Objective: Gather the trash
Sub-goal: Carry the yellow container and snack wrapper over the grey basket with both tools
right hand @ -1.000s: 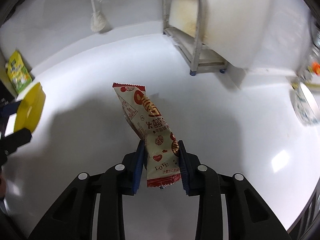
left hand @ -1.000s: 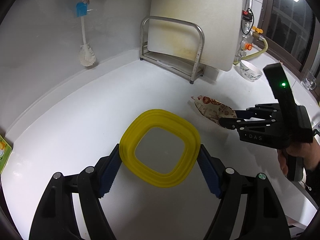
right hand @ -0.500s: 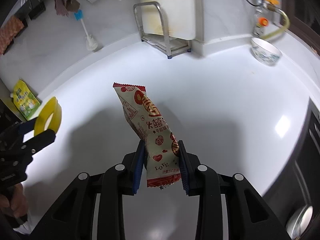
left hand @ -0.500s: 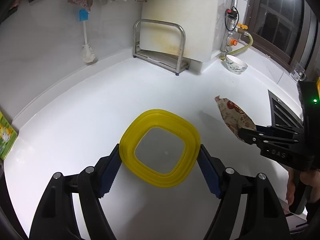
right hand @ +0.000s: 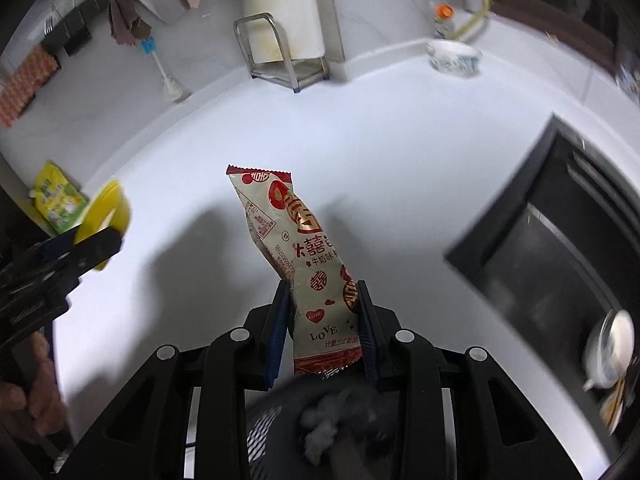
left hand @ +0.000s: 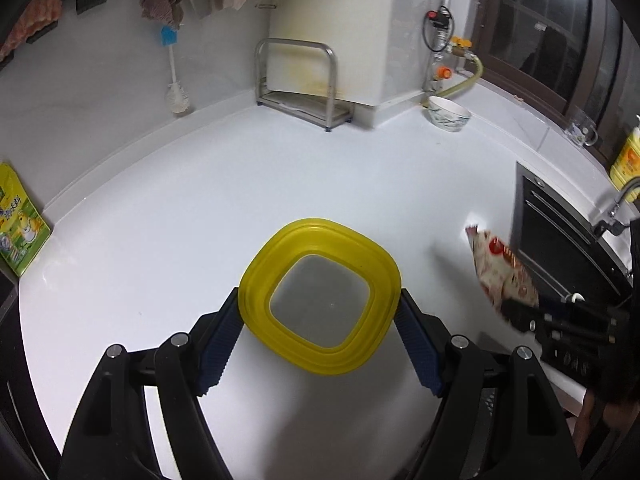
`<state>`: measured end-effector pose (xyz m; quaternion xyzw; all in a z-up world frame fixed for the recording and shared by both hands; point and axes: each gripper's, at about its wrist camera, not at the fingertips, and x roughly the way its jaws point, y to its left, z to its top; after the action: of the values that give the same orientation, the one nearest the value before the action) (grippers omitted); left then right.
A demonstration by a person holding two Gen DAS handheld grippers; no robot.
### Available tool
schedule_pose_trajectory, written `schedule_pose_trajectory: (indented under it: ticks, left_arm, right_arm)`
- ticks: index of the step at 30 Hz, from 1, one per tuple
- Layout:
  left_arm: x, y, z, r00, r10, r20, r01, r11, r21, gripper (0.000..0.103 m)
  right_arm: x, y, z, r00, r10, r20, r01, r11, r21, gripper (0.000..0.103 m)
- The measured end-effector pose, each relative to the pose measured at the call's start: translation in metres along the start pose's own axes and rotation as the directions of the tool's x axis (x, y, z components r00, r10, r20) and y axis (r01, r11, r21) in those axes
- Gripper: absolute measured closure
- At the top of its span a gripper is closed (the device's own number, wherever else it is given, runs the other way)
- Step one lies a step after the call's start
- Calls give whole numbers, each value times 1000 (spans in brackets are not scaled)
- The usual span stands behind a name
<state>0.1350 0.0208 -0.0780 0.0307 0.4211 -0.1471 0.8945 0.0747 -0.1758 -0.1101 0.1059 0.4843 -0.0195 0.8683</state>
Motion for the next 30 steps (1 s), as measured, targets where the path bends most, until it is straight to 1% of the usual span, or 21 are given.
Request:
schedule_pose_trajectory:
  ticks: [5,10,12,18,24,30]
  left_arm:
    - [-15,-34,-25,1000,-14,-18,14,1000,5,30]
    - [-30,-68,-49,999,-31,-29,32,999,28,30]
    - [-37,-80,-57,999,-34,-29,36,999,38,30]
    - [-50,-107,-76,999,-36,-31,38,998,53,30]
    - [-55,-126,-103,998,-23,-59,27,997,68,30]
    - [-55,-134,-122,996,-15,-89,21,998,64,30]
  right_arm:
    - [-30,-17,-34,1000,-22,9,22,1000,5,72]
    - [-51,-33,-68,999,-32,6,32,999,-2,72]
    - [-59,-41,-84,1000,-20,-3,20,1000,5,72]
    - [-74,-61,-121,999,-19,-40,20,1000,14,72]
    - [-76,-76,-143,997,-11,-78,13,1000,23,72]
    - [-70,-79,-158,993,5,-117,-3,1000,12,72]
